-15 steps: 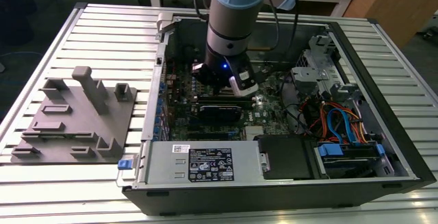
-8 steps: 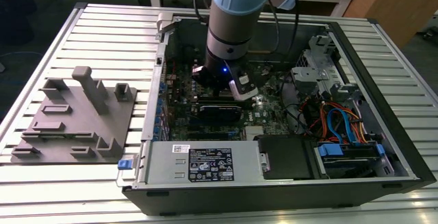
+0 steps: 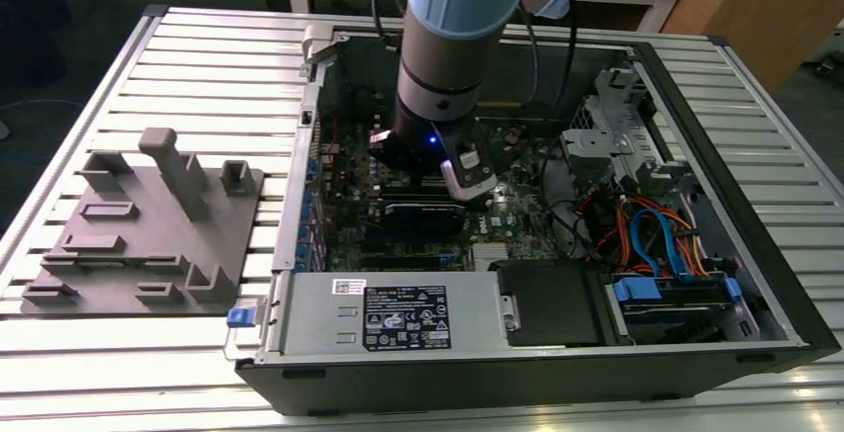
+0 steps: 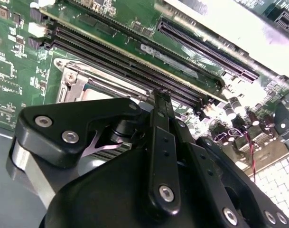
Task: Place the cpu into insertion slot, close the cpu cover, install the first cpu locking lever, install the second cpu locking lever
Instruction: 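Install the second cpu locking lever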
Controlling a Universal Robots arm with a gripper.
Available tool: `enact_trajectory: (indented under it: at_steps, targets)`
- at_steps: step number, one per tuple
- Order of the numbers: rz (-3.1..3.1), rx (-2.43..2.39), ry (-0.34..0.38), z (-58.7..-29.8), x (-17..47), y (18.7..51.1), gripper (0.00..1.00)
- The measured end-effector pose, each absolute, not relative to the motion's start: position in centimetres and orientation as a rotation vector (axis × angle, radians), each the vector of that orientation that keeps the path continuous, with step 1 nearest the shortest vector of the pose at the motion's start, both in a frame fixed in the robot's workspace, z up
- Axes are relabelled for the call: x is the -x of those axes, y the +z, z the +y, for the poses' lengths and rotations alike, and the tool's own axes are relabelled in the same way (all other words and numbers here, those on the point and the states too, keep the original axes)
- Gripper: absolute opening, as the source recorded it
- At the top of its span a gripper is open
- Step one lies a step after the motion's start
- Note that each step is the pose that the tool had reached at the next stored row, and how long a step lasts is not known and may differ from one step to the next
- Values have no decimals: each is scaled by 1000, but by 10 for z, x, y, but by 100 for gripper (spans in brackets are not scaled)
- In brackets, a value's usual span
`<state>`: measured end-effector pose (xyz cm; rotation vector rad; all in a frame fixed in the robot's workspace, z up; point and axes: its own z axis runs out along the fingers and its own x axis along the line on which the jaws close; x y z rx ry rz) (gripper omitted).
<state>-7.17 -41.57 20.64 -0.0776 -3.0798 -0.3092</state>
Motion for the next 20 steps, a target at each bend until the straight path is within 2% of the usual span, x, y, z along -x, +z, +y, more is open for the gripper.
enact_trajectory:
  at_steps: [20]
  targets:
    - [-3070,76,-384,-419,77,198,11]
